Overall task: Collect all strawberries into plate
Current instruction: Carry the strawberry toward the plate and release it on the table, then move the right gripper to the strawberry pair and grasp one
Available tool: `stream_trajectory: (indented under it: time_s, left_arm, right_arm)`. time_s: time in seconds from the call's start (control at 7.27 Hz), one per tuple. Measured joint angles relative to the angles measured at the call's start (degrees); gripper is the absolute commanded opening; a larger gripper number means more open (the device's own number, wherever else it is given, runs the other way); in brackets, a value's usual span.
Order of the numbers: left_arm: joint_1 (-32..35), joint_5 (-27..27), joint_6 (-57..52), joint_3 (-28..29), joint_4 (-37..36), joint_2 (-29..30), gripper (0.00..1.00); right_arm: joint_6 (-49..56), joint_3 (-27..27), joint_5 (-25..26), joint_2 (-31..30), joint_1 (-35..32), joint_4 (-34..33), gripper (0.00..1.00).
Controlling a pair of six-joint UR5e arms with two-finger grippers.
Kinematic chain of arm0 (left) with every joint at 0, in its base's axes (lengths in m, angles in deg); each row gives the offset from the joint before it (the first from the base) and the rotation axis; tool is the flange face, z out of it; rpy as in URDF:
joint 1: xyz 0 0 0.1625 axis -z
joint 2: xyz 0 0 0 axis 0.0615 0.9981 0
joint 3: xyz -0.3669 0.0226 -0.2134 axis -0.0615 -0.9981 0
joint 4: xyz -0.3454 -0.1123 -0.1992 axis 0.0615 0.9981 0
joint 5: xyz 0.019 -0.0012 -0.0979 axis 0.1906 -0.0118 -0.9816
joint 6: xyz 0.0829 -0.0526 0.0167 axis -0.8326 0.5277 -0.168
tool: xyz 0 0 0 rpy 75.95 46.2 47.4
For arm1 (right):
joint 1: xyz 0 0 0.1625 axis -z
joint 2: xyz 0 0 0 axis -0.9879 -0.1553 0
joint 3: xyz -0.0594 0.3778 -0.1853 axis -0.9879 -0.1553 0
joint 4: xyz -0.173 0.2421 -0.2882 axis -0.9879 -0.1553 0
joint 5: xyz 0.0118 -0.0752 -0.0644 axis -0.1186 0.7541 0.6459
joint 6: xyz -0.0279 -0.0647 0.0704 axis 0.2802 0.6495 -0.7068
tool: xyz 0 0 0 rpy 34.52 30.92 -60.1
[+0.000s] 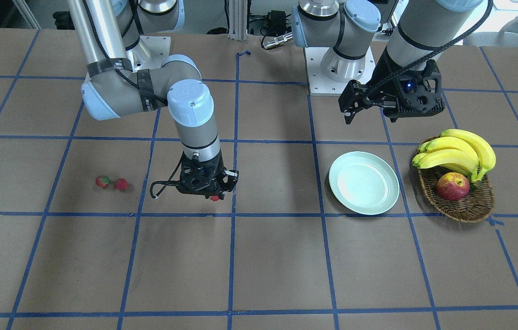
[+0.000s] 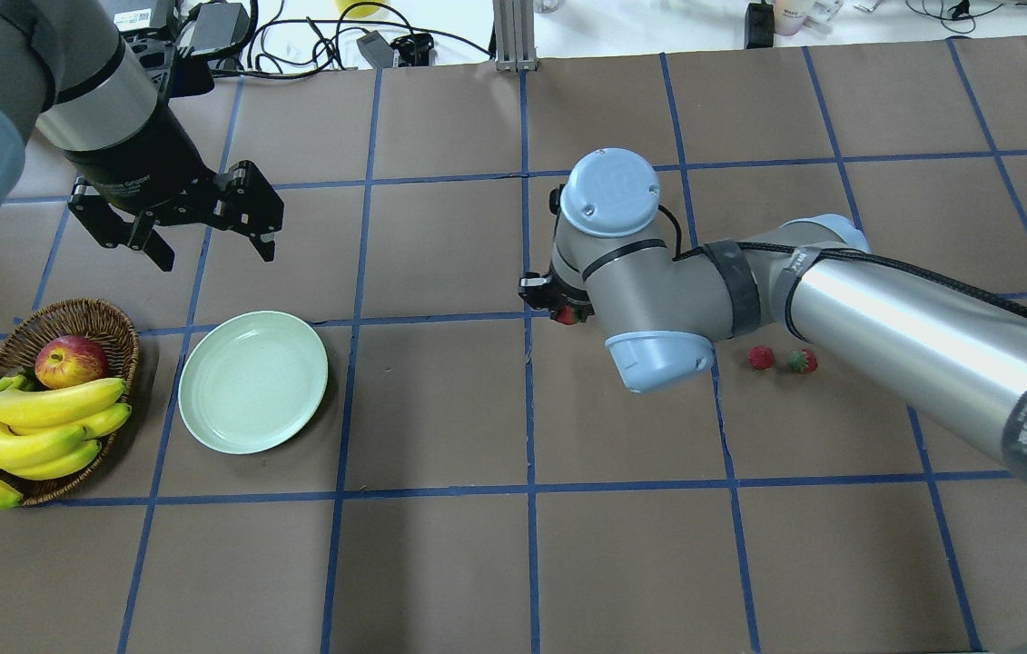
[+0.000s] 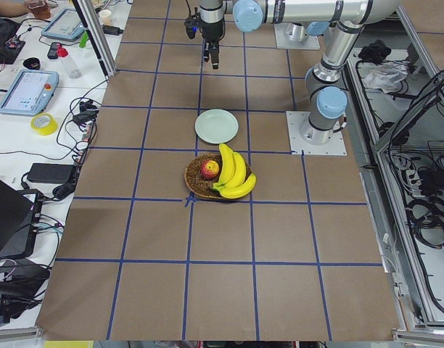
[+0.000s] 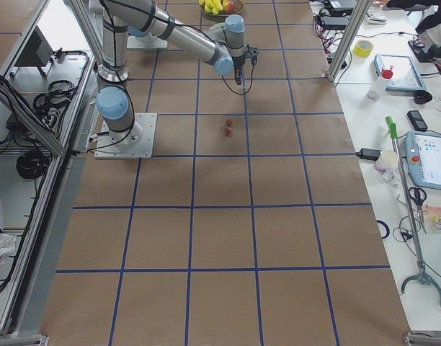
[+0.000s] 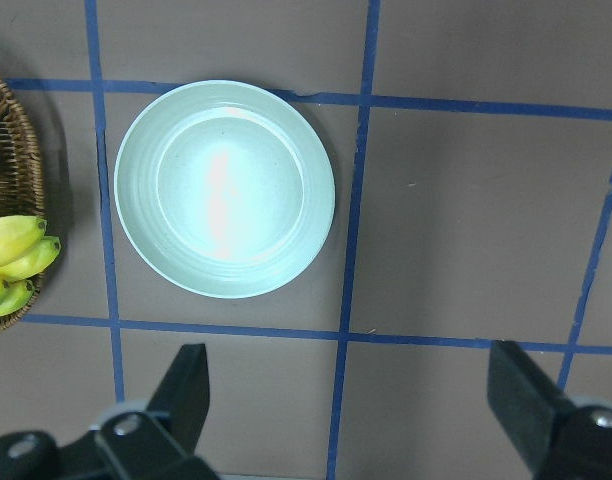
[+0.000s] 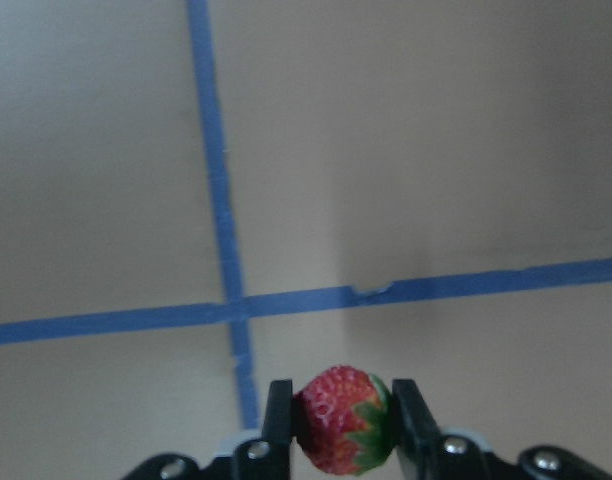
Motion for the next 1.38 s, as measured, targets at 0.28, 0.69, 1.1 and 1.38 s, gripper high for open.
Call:
stream_trajectory:
  time_s: [0.28, 0.69, 1.1, 1.38]
  left_arm:
    - [-0.05, -0.07, 0.03, 0.02, -0.6, -0.01, 1.0]
    - [-0.11, -0.03, -0.05, -0.04, -0.9, 0.07, 1.0]
    - [-0.09, 0.09, -0.03, -0.12, -0.91, 0.1, 1.0]
    - [-0.15, 0.04, -0.05, -0.19, -1.12, 0.28, 1.0]
  right_arm:
    - [-9.64, -4.4, -0.36, 3.8, -7.95, -0.08, 0.19]
    - [-17.61, -6.44, -0.17, 8.1, -12.78, -0.05, 1.0]
    - [-11.52, -6.94, -0.07, 4.73, -10.29, 2.8, 1.0]
    - [4.33, -6.25, 0.33, -3.36, 1.59, 16.04, 1.0]
